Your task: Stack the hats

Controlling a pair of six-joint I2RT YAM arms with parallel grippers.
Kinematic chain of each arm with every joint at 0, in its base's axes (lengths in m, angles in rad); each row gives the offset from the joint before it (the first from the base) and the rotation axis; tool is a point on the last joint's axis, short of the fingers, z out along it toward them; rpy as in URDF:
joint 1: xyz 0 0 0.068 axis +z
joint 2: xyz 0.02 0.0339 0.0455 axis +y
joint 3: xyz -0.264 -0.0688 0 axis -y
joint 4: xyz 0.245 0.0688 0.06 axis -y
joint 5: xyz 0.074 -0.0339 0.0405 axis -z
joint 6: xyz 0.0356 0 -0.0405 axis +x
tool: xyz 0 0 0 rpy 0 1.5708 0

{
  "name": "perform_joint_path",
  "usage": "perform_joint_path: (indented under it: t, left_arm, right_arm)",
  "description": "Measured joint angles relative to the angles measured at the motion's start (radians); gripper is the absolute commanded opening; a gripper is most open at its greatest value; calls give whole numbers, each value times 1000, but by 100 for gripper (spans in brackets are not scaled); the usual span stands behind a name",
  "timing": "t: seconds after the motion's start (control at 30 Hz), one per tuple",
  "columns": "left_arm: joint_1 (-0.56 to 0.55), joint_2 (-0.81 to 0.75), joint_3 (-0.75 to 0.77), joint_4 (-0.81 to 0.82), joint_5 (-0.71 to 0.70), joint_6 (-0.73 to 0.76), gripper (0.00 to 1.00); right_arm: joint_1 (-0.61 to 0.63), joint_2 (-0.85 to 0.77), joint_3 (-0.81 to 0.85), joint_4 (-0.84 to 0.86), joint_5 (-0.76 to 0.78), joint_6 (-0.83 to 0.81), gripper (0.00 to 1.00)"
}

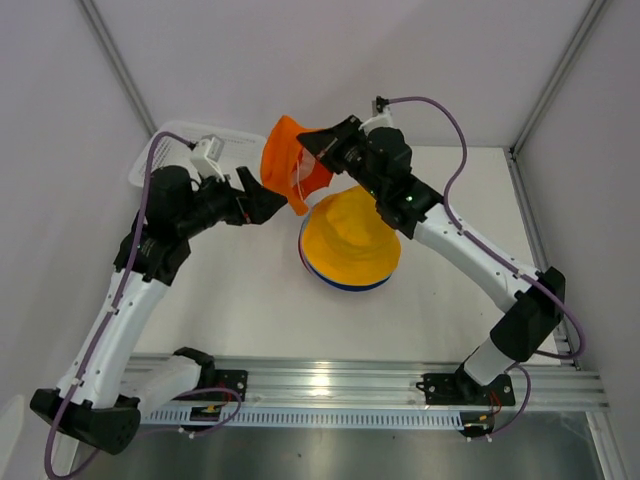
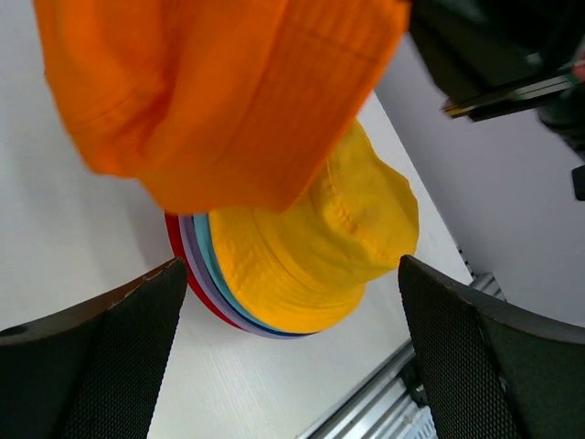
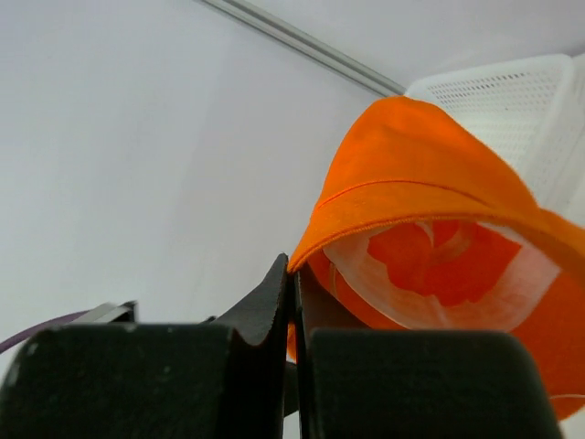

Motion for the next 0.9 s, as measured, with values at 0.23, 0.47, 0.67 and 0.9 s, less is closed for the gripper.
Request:
perform_joint_path:
  t: [0.23,0.47,0.67,0.9]
  left_arm:
    - [-116,-22,4,14,-187,71,98]
    - [-296,160,39,-11,-514,158,88]
    - [-320,251,41,-49,-690,194,1]
    - [-321,136,-9,58,-724,272,1]
  right_arm:
    - [69,34,0,0,68,-14,0]
    - [86,26,-7,-11,95,-31,0]
    - [82,-29,-35,-56,119,-62,0]
    - [7,-66,-34,-77,-2,-117,0]
